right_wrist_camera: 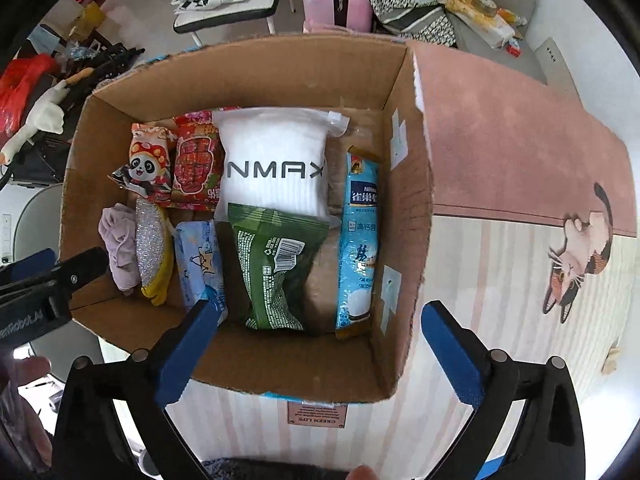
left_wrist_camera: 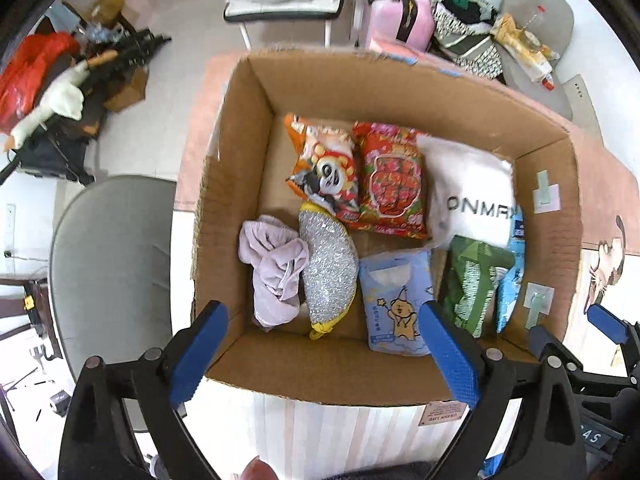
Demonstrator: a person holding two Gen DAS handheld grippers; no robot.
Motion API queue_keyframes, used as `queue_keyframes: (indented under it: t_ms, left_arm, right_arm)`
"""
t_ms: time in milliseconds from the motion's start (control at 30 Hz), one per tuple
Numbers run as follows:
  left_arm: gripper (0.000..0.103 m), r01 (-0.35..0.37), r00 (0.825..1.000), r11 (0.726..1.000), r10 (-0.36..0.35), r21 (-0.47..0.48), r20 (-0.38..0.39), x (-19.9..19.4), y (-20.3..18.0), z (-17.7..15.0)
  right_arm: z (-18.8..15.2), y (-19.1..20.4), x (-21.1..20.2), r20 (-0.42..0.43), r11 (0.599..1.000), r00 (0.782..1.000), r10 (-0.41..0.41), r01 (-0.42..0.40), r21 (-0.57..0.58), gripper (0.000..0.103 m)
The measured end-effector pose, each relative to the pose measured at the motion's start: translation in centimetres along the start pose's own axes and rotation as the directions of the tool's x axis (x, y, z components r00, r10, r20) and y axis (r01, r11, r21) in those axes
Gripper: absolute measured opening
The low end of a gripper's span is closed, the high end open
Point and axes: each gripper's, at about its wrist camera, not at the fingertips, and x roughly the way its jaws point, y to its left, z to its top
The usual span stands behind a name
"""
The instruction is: Organize soft objects
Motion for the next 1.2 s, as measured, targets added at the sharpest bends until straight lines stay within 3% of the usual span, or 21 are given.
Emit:
queue_keyframes:
  t_ms: [367,533,867,1200]
  left_arm:
    - [0.097,-0.001,0.997,1.0,0.0,0.009,0.083,-2.2,-0.8,-0.6]
    - [0.097,-0.012,0.987,1.0,0.011,0.003,0.163,-5.0,-1.1,-1.9]
    - [0.097,-0.007,0.94,1.0,0.0,0.018,0.341,-13.6,-1.7,-6.6]
    - [0.097,-0.008,0.89,1.0,-0.005,0.027,0.456,-21.1,-1.9,-11.3]
  right_arm:
    - [-1.2,-0.7,-2.3,0.052,1.0,0.998,-0.016,0.015,0.02,0.103]
    - [-2.0,-1.0,-4.2,0.089,1.0,0.996,-0.007,0.005,0.022,0.103]
    - [-6.4,-1.1,-13.0,0.241,1.0,0.97,0.018,-0.019,0.002,0.103]
    - [-12.2,-1.7,-22.4,0.402,1.0,0.915,0.019,-0.016,-0.013,0.103]
